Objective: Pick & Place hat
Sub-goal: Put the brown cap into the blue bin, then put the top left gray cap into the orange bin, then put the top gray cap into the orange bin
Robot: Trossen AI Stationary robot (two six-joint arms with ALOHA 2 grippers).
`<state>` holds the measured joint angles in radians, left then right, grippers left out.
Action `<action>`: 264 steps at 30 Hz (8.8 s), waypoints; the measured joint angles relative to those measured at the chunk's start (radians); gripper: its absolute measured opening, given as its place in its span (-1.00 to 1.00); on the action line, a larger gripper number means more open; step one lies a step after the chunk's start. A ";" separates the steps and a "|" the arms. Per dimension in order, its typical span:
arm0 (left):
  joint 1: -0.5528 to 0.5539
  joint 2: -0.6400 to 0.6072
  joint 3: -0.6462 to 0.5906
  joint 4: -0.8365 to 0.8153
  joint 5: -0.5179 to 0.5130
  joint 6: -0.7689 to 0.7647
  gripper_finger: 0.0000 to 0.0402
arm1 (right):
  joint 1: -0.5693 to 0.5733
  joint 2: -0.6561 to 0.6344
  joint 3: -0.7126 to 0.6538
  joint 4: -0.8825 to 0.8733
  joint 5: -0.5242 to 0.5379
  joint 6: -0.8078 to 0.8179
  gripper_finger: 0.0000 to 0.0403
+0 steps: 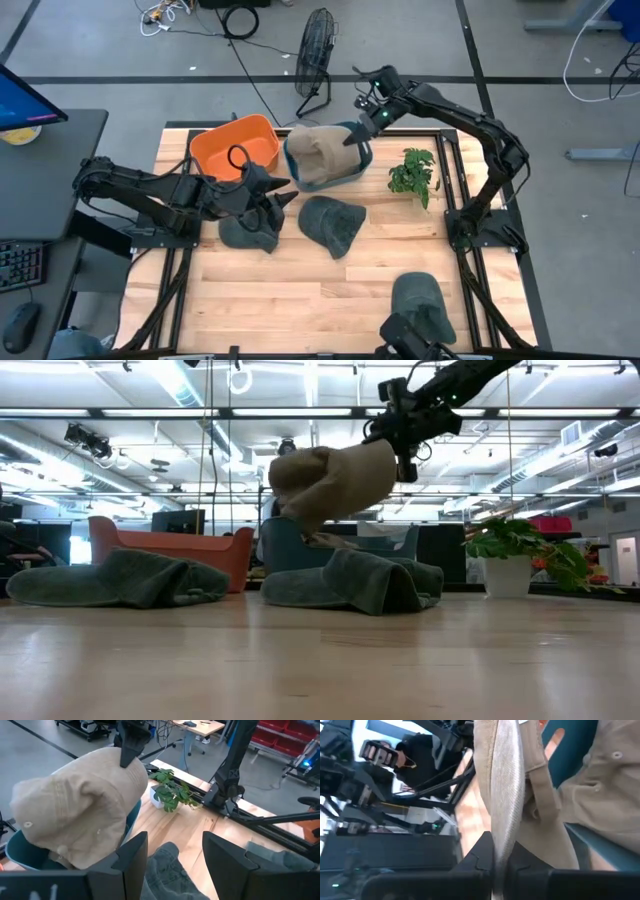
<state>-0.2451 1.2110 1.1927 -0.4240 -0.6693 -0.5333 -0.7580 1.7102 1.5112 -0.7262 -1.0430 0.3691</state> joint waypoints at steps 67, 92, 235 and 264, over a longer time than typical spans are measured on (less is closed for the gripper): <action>0.000 0.000 -0.001 0.001 0.019 -0.031 -0.04 | 0.186 0.085 -0.001 0.061 0.962 -0.437 -0.93; -0.001 0.000 -0.001 -0.022 0.021 -0.021 -0.04 | 0.238 0.169 -0.004 0.039 1.004 -0.324 -0.96; 0.905 0.064 -0.337 -0.521 0.060 -0.691 -0.88 | 0.732 -0.184 0.000 -0.285 1.001 -0.146 -0.04; 0.958 0.065 -0.207 -0.684 0.266 -0.583 -0.23 | 0.732 -0.184 0.000 -0.286 0.998 -0.146 -0.04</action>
<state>0.7125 1.2762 0.9861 -1.1079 -0.4030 -1.1160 -0.0261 1.5261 1.5108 -1.0122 -0.0448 0.2230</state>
